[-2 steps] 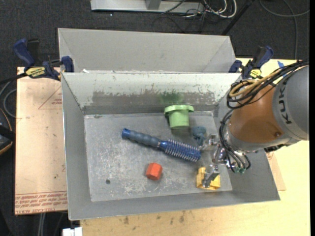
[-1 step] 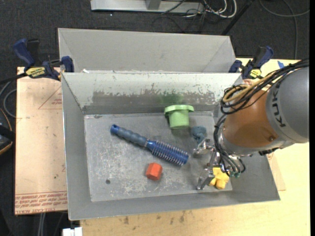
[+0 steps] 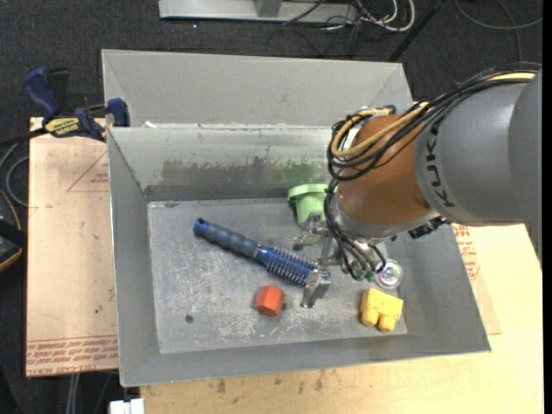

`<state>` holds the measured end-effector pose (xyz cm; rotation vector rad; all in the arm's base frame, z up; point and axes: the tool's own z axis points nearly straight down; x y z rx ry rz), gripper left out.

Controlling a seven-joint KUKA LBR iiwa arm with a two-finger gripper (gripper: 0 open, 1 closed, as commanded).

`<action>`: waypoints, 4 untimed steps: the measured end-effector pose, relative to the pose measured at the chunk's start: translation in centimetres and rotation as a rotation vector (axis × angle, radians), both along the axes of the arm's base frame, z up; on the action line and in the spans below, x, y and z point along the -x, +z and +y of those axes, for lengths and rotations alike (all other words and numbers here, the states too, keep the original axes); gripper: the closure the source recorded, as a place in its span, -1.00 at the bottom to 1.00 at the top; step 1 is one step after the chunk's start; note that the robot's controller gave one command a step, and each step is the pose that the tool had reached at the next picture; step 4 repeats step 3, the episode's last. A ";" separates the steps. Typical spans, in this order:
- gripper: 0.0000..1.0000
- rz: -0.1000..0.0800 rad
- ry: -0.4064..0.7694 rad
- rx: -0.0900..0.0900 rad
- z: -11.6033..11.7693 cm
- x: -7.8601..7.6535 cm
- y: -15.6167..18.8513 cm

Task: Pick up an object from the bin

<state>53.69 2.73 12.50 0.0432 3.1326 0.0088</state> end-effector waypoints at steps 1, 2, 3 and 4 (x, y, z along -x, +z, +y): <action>-1.00 0.003 -0.115 0.005 1.2 -1.5 -5.1; 1.00 -0.011 -0.115 0.002 1.3 -1.9 -4.7; 1.00 0.000 -0.111 0.004 0.1 -1.1 9.6; 1.00 0.000 -0.111 0.004 0.1 -1.1 9.6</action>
Offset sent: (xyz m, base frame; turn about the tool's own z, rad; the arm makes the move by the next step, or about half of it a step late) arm 0.0114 0.0121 -0.0550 0.1156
